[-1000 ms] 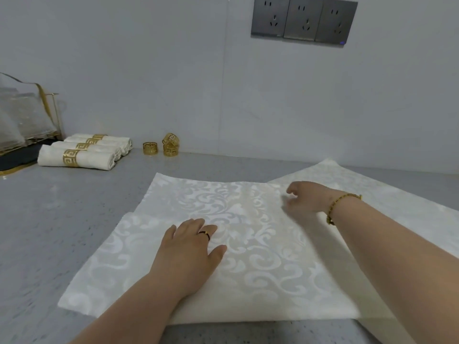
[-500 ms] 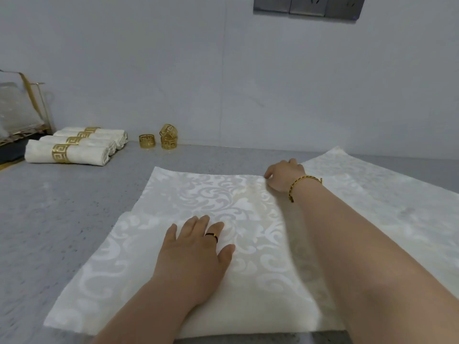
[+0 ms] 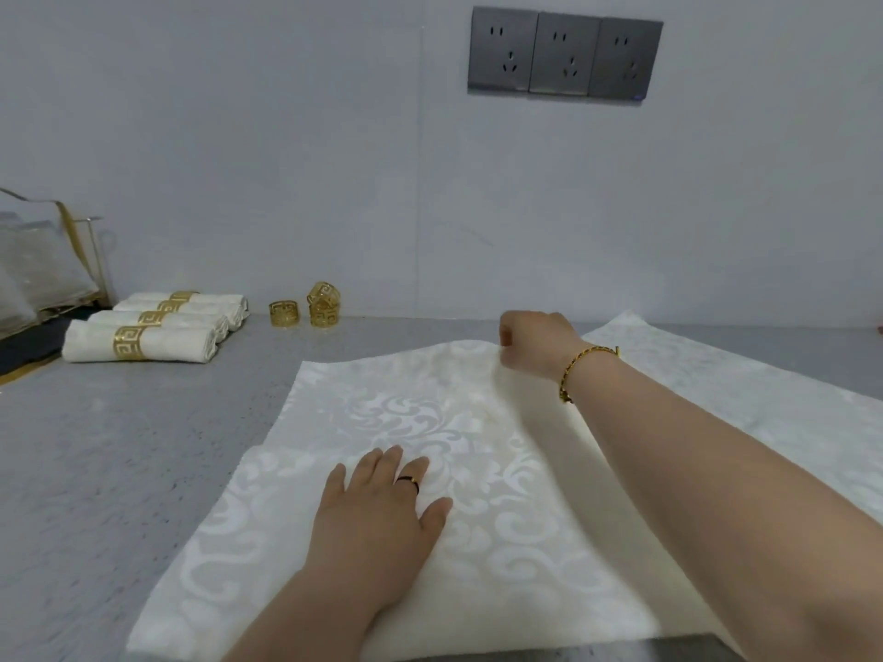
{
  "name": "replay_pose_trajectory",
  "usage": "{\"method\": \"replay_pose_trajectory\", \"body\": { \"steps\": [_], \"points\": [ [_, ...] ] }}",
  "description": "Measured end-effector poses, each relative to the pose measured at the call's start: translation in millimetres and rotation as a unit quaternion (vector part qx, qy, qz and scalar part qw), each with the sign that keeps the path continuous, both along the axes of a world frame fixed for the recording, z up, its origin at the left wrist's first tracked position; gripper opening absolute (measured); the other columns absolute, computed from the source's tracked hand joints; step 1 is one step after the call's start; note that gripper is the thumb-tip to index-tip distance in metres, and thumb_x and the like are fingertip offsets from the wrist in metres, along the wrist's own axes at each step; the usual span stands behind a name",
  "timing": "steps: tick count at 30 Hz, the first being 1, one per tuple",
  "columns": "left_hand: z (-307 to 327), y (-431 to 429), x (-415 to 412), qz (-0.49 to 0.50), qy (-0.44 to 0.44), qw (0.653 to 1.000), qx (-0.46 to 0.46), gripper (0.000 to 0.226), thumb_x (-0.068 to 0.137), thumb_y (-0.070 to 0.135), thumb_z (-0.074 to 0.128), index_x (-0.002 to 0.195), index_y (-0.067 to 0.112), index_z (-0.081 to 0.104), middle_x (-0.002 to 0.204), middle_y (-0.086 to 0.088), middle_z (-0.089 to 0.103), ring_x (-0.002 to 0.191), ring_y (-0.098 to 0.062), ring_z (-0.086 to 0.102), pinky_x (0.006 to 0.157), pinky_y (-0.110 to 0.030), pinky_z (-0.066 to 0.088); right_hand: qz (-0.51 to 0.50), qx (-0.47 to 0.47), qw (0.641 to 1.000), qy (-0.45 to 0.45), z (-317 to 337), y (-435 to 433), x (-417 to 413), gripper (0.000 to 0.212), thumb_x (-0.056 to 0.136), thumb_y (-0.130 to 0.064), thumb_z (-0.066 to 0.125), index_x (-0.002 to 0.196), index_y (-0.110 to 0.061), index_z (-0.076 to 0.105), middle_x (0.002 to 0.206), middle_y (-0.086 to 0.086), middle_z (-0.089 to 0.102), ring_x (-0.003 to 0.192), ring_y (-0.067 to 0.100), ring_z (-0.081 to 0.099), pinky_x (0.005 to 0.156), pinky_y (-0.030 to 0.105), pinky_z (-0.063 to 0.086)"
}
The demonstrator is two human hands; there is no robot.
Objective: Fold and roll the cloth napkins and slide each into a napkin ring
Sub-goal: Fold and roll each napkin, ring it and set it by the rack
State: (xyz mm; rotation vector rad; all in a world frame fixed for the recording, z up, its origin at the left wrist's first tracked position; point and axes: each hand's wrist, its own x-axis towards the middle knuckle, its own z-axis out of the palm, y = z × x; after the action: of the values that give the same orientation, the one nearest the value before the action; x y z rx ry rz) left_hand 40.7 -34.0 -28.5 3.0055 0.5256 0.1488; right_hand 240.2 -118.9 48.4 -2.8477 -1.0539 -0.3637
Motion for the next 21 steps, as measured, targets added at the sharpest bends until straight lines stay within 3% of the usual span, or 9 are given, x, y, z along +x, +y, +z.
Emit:
{"method": "replay_pose_trajectory", "body": {
  "steps": [4, 6, 9, 11, 12, 13, 15, 18, 21],
  "points": [
    [6, 3, -3, 0.019, -0.157, 0.987, 0.036, 0.081, 0.088, 0.053, 0.043, 0.147, 0.014, 0.003, 0.155, -0.007, 0.008, 0.142, -0.019, 0.012, 0.115, -0.037, 0.002, 0.058, 0.045, 0.997, -0.019, 21, -25, -41, 0.025, 0.084, -0.006, 0.044, 0.106, -0.018, 0.047, 0.096, 0.004, 0.061, 0.095, 0.025, 0.053, 0.097, 0.028, 0.027],
    [10, 7, -11, 0.008, -0.24, 0.969, 0.063, 0.102, 0.06, 0.046, 0.078, 0.14, 0.005, 0.03, 0.14, -0.018, 0.042, 0.13, -0.029, 0.037, 0.109, -0.04, 0.013, 0.076, 0.021, 0.996, -0.04, 21, -45, -69, 0.035, 0.086, -0.01, 0.045, 0.12, -0.018, 0.046, 0.106, 0.003, 0.062, 0.105, 0.023, 0.051, 0.097, 0.027, 0.024],
    [11, 18, -19, 0.005, -0.286, 0.954, 0.093, 0.114, 0.031, 0.025, 0.091, 0.129, 0.001, 0.037, 0.125, -0.024, 0.055, 0.118, -0.031, 0.035, 0.11, -0.036, 0.003, 0.112, -0.056, 0.992, -0.03, 8, -75, -108, 0.035, 0.088, -0.015, 0.046, 0.122, -0.022, 0.047, 0.112, 0.0, 0.06, 0.114, 0.02, 0.044, 0.108, 0.03, 0.014],
    [14, 21, -28, -0.001, -0.292, 0.949, 0.118, 0.106, 0.027, 0.01, 0.09, 0.124, 0.001, 0.048, 0.121, -0.025, 0.058, 0.117, -0.032, 0.034, 0.112, -0.033, -0.006, 0.146, -0.079, 0.985, -0.038, -8, -92, -135, 0.032, 0.083, -0.017, 0.057, 0.114, -0.023, 0.057, 0.105, -0.003, 0.065, 0.11, 0.015, 0.049, 0.113, 0.036, 0.013],
    [14, 21, -33, -0.005, -0.293, 0.945, 0.146, 0.097, 0.026, 0.002, 0.087, 0.118, 0.0, 0.056, 0.119, -0.026, 0.059, 0.116, -0.032, 0.036, 0.113, -0.034, -0.01, 0.166, -0.076, 0.98, -0.077, -15, -101, -144, 0.03, 0.07, -0.022, 0.07, 0.099, -0.027, 0.066, 0.089, -0.008, 0.068, 0.096, 0.012, 0.057, 0.11, 0.041, 0.026],
    [15, 21, -39, -0.007, -0.289, 0.941, 0.176, 0.087, 0.025, -0.004, 0.085, 0.109, 0.0, 0.064, 0.117, -0.026, 0.06, 0.116, -0.032, 0.038, 0.113, -0.036, -0.012, 0.166, -0.071, 0.979, -0.098, -23, -109, -150, 0.032, 0.049, -0.028, 0.081, 0.078, -0.033, 0.069, 0.069, -0.015, 0.066, 0.077, 0.006, 0.061, 0.1, 0.04, 0.043],
    [20, 26, -50, -0.008, -0.274, 0.934, 0.228, 0.064, 0.02, -0.008, 0.084, 0.083, 0.0, 0.072, 0.109, -0.026, 0.063, 0.112, -0.039, 0.048, 0.113, -0.039, -0.013, 0.146, -0.078, 0.975, -0.145, -36, -120, -156, 0.034, 0.024, -0.037, 0.081, 0.052, -0.036, 0.062, 0.046, -0.019, 0.053, 0.055, -0.001, 0.056, 0.08, 0.034, 0.054],
    [28, 35, -70, -0.038, -0.26, 0.925, 0.275, 0.042, 0.012, -0.004, 0.087, 0.046, 0.009, 0.067, 0.073, -0.014, 0.07, 0.082, -0.039, 0.067, 0.113, -0.035, -0.009, 0.119, -0.133, 0.97, -0.167, -53, -135, -165, 0.034, 0.022, -0.038, 0.081, 0.048, -0.032, 0.06, 0.044, -0.013, 0.05, 0.046, 0.003, 0.053, 0.084, 0.036, 0.049],
    [23, 49, -88, -0.113, -0.237, 0.927, 0.268, 0.044, 0.006, 0.003, 0.088, 0.042, 0.016, 0.066, 0.058, 0.002, 0.067, 0.069, -0.023, 0.069, 0.101, -0.036, 0.021, 0.043, -0.137, 0.977, -0.157, -55, -146, -160, 0.04, 0.012, -0.034, 0.081, 0.044, -0.021, 0.062, 0.045, -0.001, 0.052, 0.034, 0.013, 0.049, 0.069, 0.035, 0.029]
  ]
}}
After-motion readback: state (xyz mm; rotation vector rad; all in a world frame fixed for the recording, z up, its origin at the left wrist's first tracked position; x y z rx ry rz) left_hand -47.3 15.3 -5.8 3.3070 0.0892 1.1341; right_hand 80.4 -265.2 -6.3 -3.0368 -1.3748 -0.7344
